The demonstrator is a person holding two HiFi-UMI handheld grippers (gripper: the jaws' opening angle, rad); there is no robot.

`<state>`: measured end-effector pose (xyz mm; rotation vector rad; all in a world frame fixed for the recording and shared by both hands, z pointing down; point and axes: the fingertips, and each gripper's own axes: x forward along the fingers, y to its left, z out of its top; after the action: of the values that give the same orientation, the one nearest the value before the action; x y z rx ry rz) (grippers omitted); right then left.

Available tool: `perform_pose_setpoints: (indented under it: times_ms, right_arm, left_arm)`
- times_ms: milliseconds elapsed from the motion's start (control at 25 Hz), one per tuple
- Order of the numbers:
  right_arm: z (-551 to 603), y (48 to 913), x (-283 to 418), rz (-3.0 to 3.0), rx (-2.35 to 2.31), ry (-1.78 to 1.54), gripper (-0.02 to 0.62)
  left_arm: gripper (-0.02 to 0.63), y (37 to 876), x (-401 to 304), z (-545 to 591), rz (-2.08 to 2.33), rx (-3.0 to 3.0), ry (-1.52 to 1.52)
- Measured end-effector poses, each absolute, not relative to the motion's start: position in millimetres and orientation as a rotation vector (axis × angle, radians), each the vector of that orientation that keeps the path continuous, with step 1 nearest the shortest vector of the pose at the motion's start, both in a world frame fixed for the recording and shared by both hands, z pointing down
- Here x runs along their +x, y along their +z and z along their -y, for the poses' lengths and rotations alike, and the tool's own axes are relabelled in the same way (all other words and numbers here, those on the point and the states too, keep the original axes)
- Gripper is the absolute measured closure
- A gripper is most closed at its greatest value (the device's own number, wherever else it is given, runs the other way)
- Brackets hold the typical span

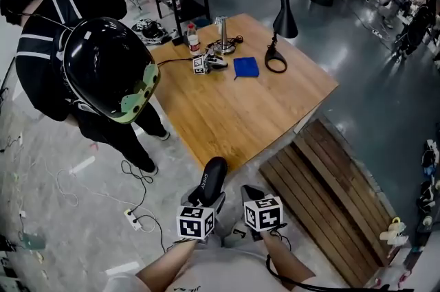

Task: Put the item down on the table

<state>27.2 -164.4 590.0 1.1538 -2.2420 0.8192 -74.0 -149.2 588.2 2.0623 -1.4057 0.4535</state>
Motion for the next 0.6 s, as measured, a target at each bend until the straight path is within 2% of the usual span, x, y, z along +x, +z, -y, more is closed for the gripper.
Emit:
perform_pose_setpoints:
  times_ms: [320,600]
  right_arm:
    - [211,610,24,2.2,1.216,0.839,0.592]
    - [239,639,11,2.173,1.219,0.934,0.592]
  left_arm:
    - [0.268,651,-91,243,1.374,1.974,0.545]
    - [0.268,737,-95,310,1.344,1.919,0.767]
